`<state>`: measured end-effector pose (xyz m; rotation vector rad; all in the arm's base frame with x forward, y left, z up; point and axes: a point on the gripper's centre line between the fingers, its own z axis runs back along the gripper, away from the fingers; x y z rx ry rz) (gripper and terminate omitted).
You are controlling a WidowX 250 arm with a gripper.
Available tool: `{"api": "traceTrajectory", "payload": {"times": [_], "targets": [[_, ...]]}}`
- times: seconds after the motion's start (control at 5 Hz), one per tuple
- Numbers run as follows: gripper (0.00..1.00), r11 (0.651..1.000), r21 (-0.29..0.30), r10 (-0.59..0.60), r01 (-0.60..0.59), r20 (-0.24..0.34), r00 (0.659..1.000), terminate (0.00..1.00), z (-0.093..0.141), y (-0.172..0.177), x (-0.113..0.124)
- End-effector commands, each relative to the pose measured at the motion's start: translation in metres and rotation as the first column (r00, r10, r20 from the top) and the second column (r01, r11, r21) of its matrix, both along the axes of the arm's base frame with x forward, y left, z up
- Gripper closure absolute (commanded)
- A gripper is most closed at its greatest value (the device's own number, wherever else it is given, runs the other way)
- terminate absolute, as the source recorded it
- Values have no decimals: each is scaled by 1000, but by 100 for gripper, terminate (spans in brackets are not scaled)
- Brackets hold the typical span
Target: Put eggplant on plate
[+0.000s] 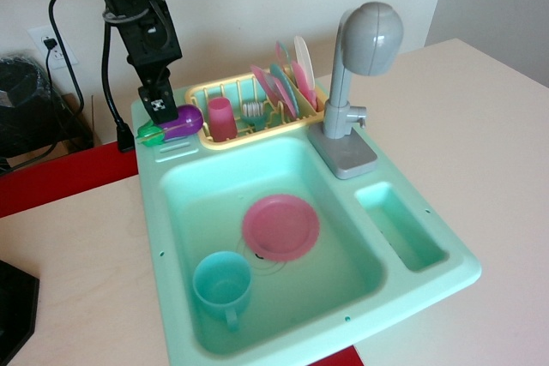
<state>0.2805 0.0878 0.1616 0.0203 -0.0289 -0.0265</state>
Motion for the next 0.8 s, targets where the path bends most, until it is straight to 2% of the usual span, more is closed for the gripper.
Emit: {"api": "traceTrajectory", "payload": {"times": [0.0,0.2,0.6], "targets": [[0,1000,0,0,0,0,1000,0,0,0,0],[0,1000,26,2,-1,-17,1000,0,-1,1,9],[0,999,39,3,-3,-6,1000,0,-5,2,18]]}}
